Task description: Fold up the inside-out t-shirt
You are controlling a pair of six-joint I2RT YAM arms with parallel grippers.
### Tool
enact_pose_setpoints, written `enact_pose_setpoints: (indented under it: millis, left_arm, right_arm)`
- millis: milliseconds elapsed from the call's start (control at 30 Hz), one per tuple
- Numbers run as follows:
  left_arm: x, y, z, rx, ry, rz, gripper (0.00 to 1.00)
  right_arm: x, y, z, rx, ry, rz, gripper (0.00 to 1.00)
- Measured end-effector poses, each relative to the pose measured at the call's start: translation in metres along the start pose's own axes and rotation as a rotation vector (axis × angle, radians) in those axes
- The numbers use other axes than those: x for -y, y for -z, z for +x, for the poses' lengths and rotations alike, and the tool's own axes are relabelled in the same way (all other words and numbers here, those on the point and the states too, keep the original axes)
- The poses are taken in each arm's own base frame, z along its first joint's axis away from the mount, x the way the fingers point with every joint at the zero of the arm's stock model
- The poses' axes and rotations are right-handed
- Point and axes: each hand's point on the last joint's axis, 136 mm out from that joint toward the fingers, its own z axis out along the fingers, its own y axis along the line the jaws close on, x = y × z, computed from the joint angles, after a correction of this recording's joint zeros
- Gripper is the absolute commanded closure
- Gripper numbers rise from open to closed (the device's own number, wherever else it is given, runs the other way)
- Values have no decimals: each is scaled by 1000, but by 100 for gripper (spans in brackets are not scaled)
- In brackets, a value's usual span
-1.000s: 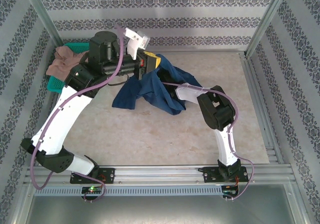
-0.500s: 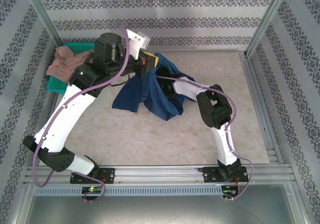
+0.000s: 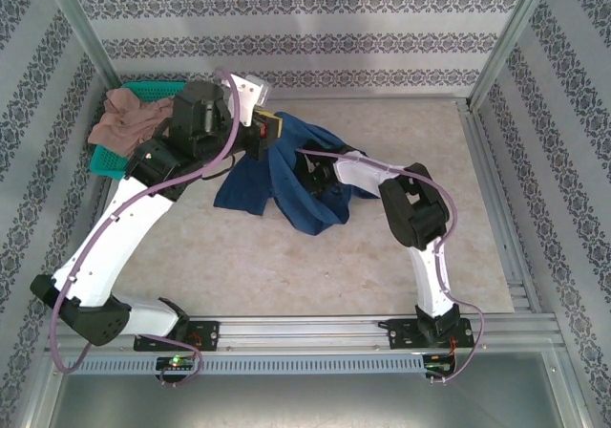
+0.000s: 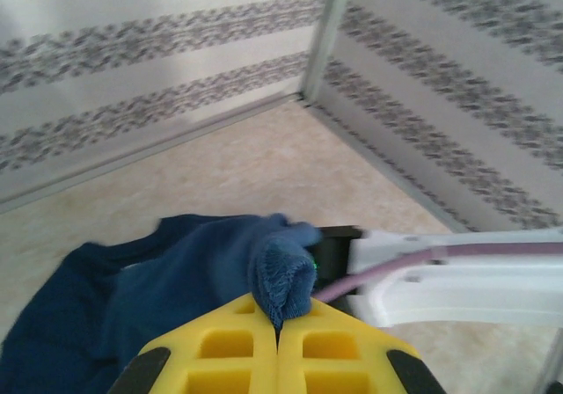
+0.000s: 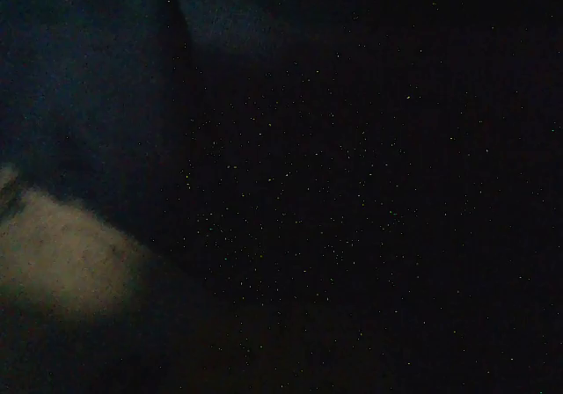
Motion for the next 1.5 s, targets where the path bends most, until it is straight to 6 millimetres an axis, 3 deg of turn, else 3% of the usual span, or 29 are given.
enact_pose_setpoints:
  millis: [200,400,500,667,733,833,967,1100,1233,1333,1400,1500]
  left_arm:
    - [-81,-9,25,-48,105,-256,100]
    - [-140,-32,65,-147,192,-414,100]
    - [-161,-44,85,-193,241,-451,100]
    - [-200,-47,97,-208,317,-512,100]
    - [-206,-51,103,-221,336,-504,100]
    - [-197,-72,113,-234,361,-422,100]
    - [-173,-101,152,-317,390,-312,100]
    - [-167,-107,178,-376,405,-307,100]
    - [-186,-102,181,-370,396,-395,100]
    - [-206,-103,195,-390,409,-460,100]
    - [-220,-106,219,-435,437,-491,98]
    - [-225,-109,267,-529,491,-493,84]
  right_arm:
    - [-4,51,44,45,46,-84,100]
    - [-21,108,43,218,105,-205,100]
    - [-29,119,41,266,137,-254,100]
    - [-31,124,43,314,156,-289,100]
    - [-32,133,36,353,150,-309,100]
    - [-39,154,10,446,133,-341,100]
    - [-50,202,-41,604,111,-409,100]
    - [-47,249,-72,734,78,-480,100]
    - [-30,279,-81,800,20,-518,100]
    - [-16,304,-83,855,-16,-551,100]
    - [-7,318,-78,888,-31,-570,100]
    - [-1,324,-70,899,-29,-592,100]
